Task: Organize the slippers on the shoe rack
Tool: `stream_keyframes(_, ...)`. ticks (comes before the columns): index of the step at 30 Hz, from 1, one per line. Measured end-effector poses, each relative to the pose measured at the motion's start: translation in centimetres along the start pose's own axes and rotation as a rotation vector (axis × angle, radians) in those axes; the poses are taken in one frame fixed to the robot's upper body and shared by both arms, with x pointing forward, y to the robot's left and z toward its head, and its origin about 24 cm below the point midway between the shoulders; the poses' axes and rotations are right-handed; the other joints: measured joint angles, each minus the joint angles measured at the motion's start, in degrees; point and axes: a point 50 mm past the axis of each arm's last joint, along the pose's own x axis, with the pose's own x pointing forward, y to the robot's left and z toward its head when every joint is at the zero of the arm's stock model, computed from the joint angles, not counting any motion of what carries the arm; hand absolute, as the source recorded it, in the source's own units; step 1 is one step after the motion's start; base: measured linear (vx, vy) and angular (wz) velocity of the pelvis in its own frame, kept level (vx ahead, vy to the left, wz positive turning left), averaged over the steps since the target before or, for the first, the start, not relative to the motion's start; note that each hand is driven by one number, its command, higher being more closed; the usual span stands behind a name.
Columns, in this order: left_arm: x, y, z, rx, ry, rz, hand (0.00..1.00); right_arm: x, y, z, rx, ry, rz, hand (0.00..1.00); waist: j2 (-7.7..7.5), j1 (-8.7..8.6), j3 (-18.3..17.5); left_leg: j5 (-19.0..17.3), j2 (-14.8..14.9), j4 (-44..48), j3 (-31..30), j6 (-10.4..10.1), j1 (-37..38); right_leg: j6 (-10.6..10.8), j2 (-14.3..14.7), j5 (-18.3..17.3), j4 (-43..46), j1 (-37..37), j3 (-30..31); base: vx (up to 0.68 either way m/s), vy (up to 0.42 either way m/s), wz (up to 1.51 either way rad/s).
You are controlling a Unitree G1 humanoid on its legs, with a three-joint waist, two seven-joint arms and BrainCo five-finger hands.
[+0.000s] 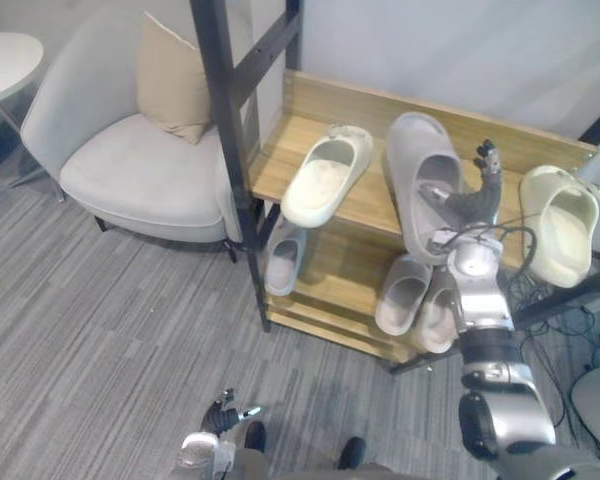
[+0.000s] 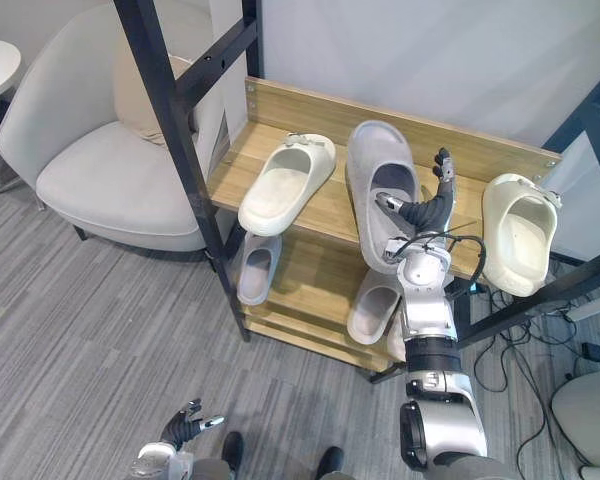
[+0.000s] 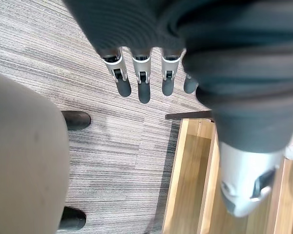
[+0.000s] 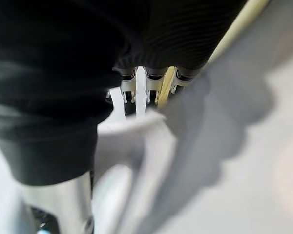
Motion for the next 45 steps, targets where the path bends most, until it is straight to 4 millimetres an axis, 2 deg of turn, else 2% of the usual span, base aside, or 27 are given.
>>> stream_keyframes(2,0.0,0.1,0.1,-0.015,-0.006,0.004,0.00,1.1,0.3,0.6,0.012,0.005,0.019,1.00,-0.15,0.26,0.45,0.74,0.15,-0.94,0.00,-0.03,-0.12,-0.26,0.17,0.20,0.01,-0.59,0.00,0.00,0.000,0.00)
stream_keyframes(6,0.0,0.1,0.2,-0.017,-0.006,0.005,0.00,1.7,0.9,1.4,0.048,0.000,0.048,1.00,-0.22,0.31,0.56,0.95,0.17,-1.47,0.01,-0.02,0.03,-0.28,0.21,0.21,-0.02,-0.64,-0.10,0.01,0.002,0.00)
stream_keyframes(15,0.0,0.2,0.3,-0.025,-0.009,0.009,0.00,1.1,1.7,1.9,0.074,-0.030,0.092,1.00,-0.33,0.28,0.80,0.92,0.16,-1.49,0.04,-0.01,-0.03,-0.27,0.18,0.21,-0.08,-0.61,-0.19,0.01,0.002,0.01)
stream_keyframes(22,0.0,0.2,0.2,-0.025,-0.008,0.009,0.00,-0.4,1.8,1.6,0.104,-0.049,0.099,1.00,-0.32,0.17,0.91,0.79,0.29,-1.46,0.68,-0.05,0.66,-0.25,0.18,0.19,0.10,-0.46,0.78,-0.01,0.002,-0.06)
stream_keyframes(29,0.0,0.2,0.1,-0.024,-0.006,0.010,0.00,-1.9,1.0,1.4,0.112,-0.080,0.076,1.00,-0.30,-0.26,0.92,0.48,0.39,-1.35,1.53,-0.14,1.06,-0.19,0.21,0.15,0.19,-0.48,1.62,0.01,0.002,-0.06)
stream_keyframes(35,0.0,0.2,0.1,-0.022,-0.002,0.010,0.00,-3.3,0.4,1.2,0.140,-0.083,-0.010,1.00,-0.27,-0.61,0.90,0.25,0.38,-1.21,2.08,-0.09,1.34,-0.18,0.19,0.15,0.20,-0.47,2.14,0.01,0.003,-0.03)
stream_keyframes(39,0.0,0.3,0.0,-0.020,0.001,0.010,0.00,-3.9,-0.1,1.7,0.124,-0.118,-0.050,1.00,-0.21,-0.78,0.86,-0.43,0.46,-0.06,2.06,0.03,0.96,-0.18,0.17,0.14,0.29,-0.40,2.22,0.00,0.000,0.00)
stream_keyframes(42,0.0,0.3,-0.1,-0.016,0.004,0.010,0.00,-4.3,-0.8,2.8,0.163,-0.163,-0.108,1.00,-0.12,-1.21,0.82,-0.60,0.50,0.28,2.09,0.09,0.92,-0.18,0.16,0.14,0.37,-0.33,2.26,0.00,0.000,0.00)
stream_keyframes(45,0.0,0.2,-0.1,-0.010,0.005,0.009,0.00,-5.3,-1.1,3.4,0.163,-0.208,-0.133,1.00,-0.11,-1.24,0.81,-0.60,0.78,0.37,2.08,0.09,0.92,-0.18,0.14,0.14,0.47,-0.29,2.24,0.00,0.000,0.00)
